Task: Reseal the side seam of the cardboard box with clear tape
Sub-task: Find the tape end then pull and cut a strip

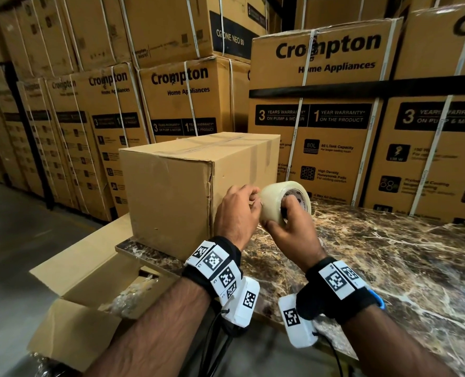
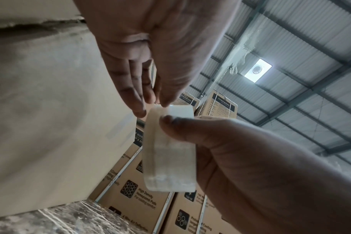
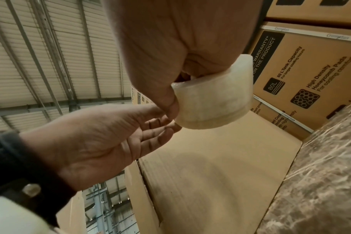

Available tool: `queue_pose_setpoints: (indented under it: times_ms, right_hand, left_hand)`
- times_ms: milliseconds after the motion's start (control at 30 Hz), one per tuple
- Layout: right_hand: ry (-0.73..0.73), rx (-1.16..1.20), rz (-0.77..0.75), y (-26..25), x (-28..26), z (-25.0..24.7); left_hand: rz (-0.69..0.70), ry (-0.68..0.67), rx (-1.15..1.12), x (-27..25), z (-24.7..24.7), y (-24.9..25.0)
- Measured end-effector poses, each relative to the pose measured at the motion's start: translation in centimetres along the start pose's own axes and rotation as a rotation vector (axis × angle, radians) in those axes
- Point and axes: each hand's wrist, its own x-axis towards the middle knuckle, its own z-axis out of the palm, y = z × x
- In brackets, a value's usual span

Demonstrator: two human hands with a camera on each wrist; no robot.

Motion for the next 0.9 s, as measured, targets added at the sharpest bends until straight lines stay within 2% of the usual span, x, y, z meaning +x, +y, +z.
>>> queue_pose_setpoints:
  times_ms: [367, 500, 667, 800, 900]
  right_hand:
    - [-0.042, -0.045, -0.005, 0.3, -0.5, -0.1]
    - [-0.062, -0.033, -0.01, 0.0, -0.4, -0.1]
    - [-0.105, -0.037, -0.027, -0.3, -0.5, -0.3]
    - [-0.114, -0.045, -0.038, -0.2, -0.6, -0.2]
    - [-0.124, -0.018, -0.017, -0.2, -0.4, -0.1]
  left_hand:
    - [0.032, -0.101, 0.032, 1.1, -0.9, -1.0]
    - [-0.019, -0.146, -0.068, 1.8, -1.3, -1.4]
    - [-0.051, -0.194, -0.058, 1.7, -1.6, -1.4]
    - [0.031, -0.229, 0.104, 1.5, -1.5, -1.1]
    - [0.132, -0.183, 0.257, 1.3, -1.2, -1.0]
